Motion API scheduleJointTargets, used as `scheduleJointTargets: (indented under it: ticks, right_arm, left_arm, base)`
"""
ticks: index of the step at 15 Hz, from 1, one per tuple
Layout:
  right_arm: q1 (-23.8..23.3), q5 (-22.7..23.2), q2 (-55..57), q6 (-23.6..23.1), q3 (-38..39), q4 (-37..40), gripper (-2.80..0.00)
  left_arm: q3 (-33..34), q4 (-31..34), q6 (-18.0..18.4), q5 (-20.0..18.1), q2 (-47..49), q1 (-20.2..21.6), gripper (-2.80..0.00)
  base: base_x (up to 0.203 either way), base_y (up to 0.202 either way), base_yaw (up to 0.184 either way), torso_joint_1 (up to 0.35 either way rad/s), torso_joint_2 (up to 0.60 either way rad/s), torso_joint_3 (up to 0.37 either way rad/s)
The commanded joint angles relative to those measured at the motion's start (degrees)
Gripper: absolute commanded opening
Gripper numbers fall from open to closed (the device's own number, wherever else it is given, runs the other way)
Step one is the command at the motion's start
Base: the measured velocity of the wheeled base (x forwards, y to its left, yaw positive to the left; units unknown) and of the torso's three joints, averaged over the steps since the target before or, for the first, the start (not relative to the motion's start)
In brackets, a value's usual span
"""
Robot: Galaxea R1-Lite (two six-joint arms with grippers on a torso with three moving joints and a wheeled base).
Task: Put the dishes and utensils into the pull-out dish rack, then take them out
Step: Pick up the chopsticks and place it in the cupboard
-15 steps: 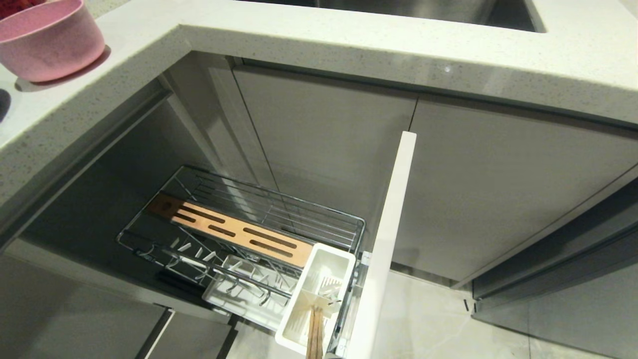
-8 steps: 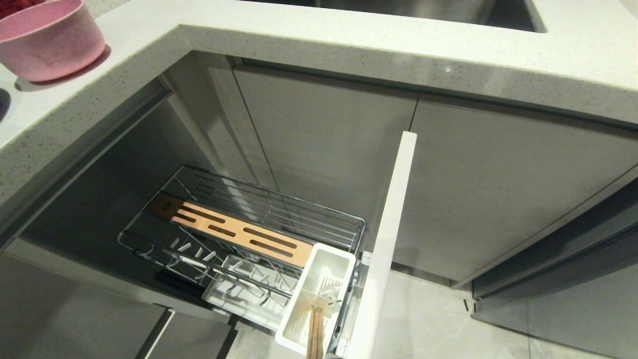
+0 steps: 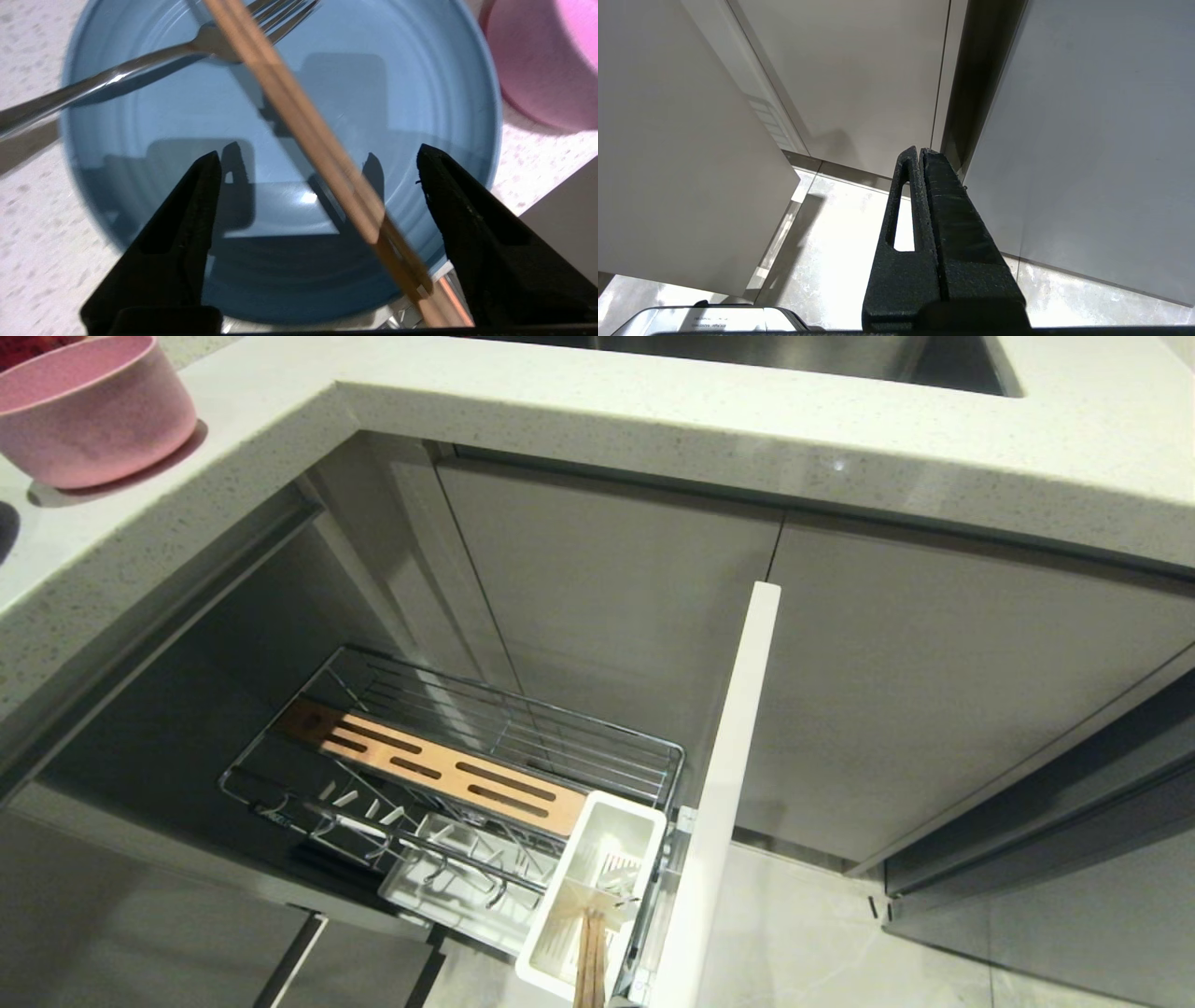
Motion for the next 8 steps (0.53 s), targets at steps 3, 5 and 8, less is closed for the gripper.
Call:
scheduleJointTargets:
  ticks: [3, 5, 8]
  right_arm:
    - [0.01, 0.01, -0.04, 0.0, 1.49, -0.12, -2.8]
    - [0.01, 0.01, -0.04, 0.0, 1.49, -0.06, -2.8]
    - [0.01, 0.01, -0.04, 0.0, 1.49, -0.06, -2.8]
  left_arm:
    - [-3.11, -1.0, -0.41, -0.19, 4.93, -0.16, 0.0]
    - [-3.29, -0.93, -0.34, -0.11, 5.92, -0.22, 0.0]
    - [-3.01, -0.73, -0.33, -0.11, 6.94, -0.22, 0.0]
  base:
    - [0.0, 0.0, 0.0, 0.0, 0.0, 0.0]
    - [0.0, 0.0, 0.0, 0.0, 0.0, 0.0]
    - [0.0, 0.0, 0.0, 0.0, 0.0, 0.0]
